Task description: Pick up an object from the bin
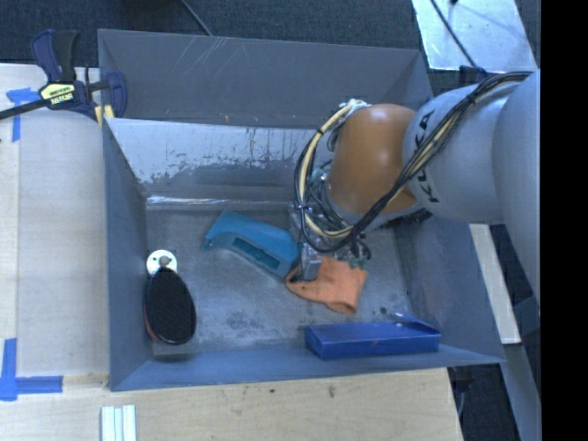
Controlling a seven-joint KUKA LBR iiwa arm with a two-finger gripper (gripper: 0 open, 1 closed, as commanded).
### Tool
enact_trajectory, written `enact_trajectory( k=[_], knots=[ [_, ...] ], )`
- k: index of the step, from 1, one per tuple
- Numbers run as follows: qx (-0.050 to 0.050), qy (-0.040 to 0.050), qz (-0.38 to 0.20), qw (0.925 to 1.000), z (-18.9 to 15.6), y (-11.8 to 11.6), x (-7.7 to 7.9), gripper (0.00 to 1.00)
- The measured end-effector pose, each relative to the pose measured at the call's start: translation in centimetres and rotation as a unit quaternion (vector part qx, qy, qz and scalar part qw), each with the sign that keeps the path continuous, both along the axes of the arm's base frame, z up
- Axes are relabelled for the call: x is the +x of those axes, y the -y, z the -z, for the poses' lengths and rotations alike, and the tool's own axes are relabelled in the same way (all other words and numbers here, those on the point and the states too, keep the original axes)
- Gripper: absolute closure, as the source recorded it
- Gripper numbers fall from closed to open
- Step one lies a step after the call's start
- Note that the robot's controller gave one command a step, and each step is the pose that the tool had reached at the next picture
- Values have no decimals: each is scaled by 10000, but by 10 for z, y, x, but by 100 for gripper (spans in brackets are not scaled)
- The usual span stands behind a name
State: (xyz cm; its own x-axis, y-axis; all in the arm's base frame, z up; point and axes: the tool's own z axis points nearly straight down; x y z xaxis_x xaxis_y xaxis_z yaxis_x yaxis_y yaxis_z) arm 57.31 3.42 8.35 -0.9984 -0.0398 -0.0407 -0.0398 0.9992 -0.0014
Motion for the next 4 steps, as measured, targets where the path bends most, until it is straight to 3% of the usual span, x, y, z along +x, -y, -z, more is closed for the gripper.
enact_trajectory(
  k=[1,2,3,4],
  knots=[
    [-1,-1,0,10000,0,0,0,100],
    [-23,-191,-14,9998,-40,-9,-1,100],
    [-3,-187,-193,9996,-101,-28,-5,0],
    [-4,-188,-195,9996,-101,-28,-5,0]
  ],
)
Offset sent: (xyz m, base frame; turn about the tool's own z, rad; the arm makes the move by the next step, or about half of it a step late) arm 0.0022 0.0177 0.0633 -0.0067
